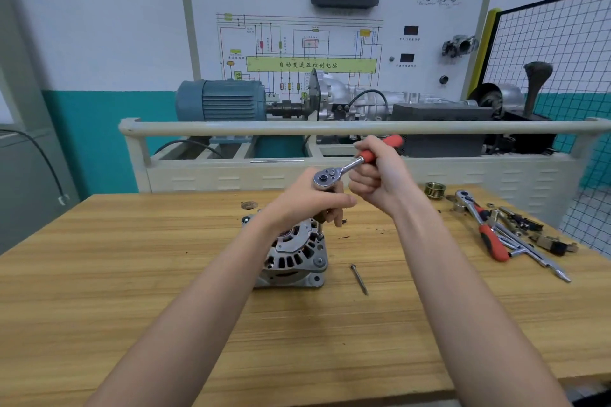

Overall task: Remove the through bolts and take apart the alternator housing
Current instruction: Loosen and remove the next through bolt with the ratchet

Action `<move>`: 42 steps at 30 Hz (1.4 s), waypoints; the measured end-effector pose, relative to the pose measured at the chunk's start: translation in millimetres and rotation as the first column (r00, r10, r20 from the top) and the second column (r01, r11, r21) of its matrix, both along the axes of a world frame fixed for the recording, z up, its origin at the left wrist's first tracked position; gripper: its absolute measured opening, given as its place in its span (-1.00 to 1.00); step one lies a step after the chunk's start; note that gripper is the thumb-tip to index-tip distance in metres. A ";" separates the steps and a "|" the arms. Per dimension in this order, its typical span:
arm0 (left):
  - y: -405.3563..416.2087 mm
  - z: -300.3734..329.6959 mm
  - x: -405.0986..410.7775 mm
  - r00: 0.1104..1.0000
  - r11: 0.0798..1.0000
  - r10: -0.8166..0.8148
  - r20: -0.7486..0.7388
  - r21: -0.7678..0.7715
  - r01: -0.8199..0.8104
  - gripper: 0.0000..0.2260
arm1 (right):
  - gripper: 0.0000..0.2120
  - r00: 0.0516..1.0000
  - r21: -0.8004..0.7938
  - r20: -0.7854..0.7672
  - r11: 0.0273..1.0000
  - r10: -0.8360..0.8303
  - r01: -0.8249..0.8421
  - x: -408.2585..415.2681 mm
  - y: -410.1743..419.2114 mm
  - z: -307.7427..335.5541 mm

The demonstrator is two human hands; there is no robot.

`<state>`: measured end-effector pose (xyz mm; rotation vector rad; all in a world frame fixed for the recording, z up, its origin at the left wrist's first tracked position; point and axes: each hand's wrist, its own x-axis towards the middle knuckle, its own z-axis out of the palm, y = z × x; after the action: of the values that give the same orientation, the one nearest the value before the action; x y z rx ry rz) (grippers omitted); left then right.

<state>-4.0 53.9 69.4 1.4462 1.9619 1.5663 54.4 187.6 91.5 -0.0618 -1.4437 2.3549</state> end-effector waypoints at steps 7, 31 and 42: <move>14.5 -15.1 -0.2 0.979 0.960 0.120 0.162 0.231 -0.156 -0.61 | -0.56 0.946 -0.179 -0.141 0.948 -0.291 0.265 7.7 -27.5 -21.3; 27.5 -17.8 5.0 0.960 0.921 0.240 0.144 0.279 -0.272 -0.67 | -0.53 0.960 -0.219 -0.109 0.949 -0.256 0.228 7.7 -18.8 -19.3; 21.7 -24.7 2.1 0.971 0.927 0.194 0.140 0.296 -0.228 -0.64 | -0.59 0.949 -0.188 -0.119 0.945 -0.293 0.268 18.1 -21.9 -23.5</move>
<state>-1.9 75.6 44.7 1.2509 1.9266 2.0830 72.4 165.7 68.0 -0.1299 -1.0846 2.1903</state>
